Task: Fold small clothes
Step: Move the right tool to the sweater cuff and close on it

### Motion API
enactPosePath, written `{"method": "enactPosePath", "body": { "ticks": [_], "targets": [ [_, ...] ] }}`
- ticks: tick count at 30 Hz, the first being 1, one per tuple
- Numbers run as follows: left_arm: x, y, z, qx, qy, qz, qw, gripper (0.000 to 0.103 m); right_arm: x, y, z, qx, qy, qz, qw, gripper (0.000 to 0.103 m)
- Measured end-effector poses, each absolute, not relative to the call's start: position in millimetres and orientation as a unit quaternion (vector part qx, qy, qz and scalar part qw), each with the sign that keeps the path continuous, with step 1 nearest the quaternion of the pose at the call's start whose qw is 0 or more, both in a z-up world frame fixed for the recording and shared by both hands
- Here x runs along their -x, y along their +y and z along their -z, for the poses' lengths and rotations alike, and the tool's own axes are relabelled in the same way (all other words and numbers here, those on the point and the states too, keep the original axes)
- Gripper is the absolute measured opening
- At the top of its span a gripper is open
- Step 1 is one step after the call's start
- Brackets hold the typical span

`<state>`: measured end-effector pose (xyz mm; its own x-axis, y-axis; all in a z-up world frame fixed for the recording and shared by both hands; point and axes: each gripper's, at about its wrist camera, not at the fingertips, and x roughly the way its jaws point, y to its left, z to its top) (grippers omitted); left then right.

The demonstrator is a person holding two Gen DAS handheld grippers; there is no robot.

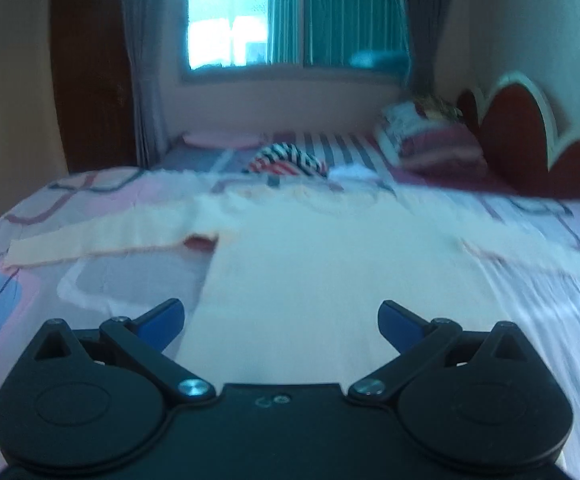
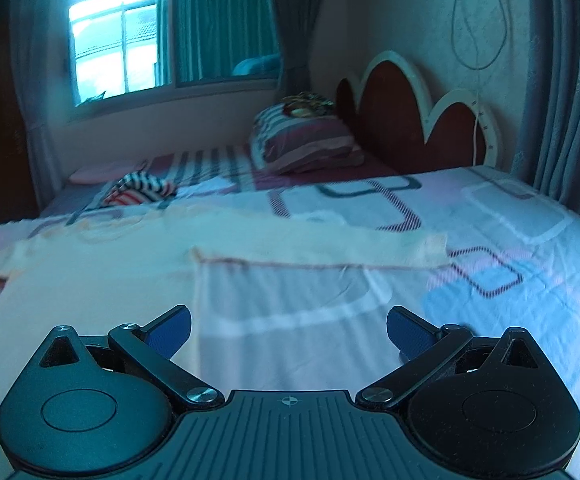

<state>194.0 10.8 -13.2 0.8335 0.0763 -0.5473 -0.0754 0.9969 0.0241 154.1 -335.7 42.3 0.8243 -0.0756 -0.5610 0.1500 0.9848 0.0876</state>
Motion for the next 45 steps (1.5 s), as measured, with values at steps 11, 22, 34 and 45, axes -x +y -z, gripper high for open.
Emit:
{"method": "enactPosePath", "body": {
  "ticks": [11, 22, 34, 45],
  "targets": [
    [-243, -25, 33, -0.085, 0.310, -0.031, 0.946, 0.103, -200, -384, -19, -0.069, 0.284, 0.098, 0.951, 0.103],
    [-285, -10, 42, -0.097, 0.287, -0.065, 0.951, 0.103, -232, -426, 19, -0.079, 0.299, 0.138, 0.941, 0.079],
    [-317, 33, 69, -0.062, 0.332, -0.101, 0.936, 0.101, -289, -502, 65, -0.143, 0.309, 0.203, 0.918, 0.057],
    [-329, 20, 90, -0.074, 0.353, -0.093, 0.928, 0.101, -312, -545, 92, -0.212, 0.305, 0.221, 0.902, 0.045]
  ]
}}
